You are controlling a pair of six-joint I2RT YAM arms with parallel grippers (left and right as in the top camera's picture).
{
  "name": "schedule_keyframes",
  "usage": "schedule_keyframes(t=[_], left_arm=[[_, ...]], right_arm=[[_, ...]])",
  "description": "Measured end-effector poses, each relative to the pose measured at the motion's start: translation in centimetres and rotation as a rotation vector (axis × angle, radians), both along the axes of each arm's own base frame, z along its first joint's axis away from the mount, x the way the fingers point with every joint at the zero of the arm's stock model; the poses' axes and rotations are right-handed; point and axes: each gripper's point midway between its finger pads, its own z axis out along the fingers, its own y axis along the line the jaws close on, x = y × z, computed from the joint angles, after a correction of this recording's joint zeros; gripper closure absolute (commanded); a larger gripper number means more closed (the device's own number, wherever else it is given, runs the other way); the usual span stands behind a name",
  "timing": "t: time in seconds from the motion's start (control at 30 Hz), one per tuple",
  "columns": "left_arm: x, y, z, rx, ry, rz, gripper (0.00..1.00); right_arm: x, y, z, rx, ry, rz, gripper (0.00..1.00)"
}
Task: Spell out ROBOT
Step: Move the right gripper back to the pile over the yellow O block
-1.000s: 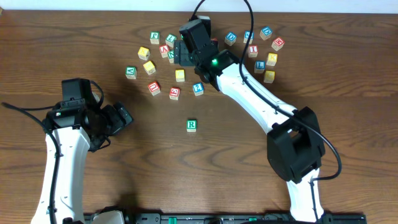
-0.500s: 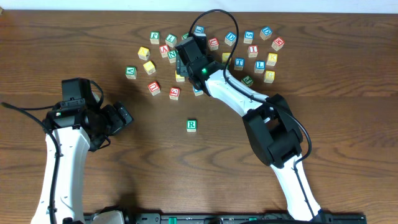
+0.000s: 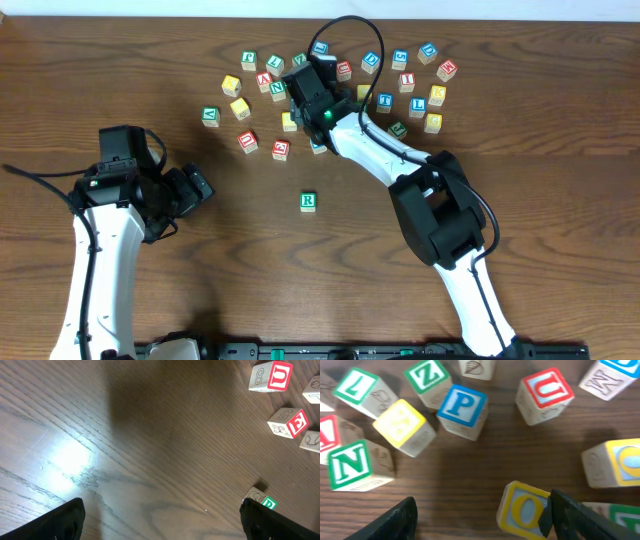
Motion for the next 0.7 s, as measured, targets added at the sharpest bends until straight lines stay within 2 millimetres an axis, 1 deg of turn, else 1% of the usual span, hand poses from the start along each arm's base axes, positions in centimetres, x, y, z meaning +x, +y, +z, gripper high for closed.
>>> schedule_keyframes(t=[0.23,0.33,0.4,0.53,0.57,0.6,0.63,0.7], left_arm=[[0.1,0.0,0.0,0.000,-0.003,0.000,0.02],[0.1,0.0,0.0,0.001,-0.003,0.000,0.02],[0.1,0.0,0.0,0.001,-0.003,0.000,0.03],[0.1,0.0,0.0,0.001,-0.004,0.000,0.02],[0.1,0.0,0.0,0.001,-0.003,0.000,0.02],[0.1,0.0,0.0,0.000,-0.003,0.000,0.03],[0.1,0.0,0.0,0.001,-0.003,0.000,0.02],[0.1,0.0,0.0,0.001,-0.003,0.000,0.02]], right_arm=[[-0.1,-0.7,-0.2,-0.029,0.003,-0.026,0.18],[0.0,-0.8,0.0,-0.027,-0.004,-0.033,0.18],[0.3,-0.4,0.2,-0.009,-0.020,-0.027,0.22],[0.4,1.2,0.4,0.033,-0.018,0.052,0.24],[0.2,1.4,0.3,0.037,-0.008,0.067,0.19],[0.1,1.5,0.2,0.038,-0.003,0.073,0.11],[-0.1,1.7,0.0,0.043,0.012,0.091,0.07],[-0.3,2.0,-0.1,0.039,0.019,0.112,0.07]])
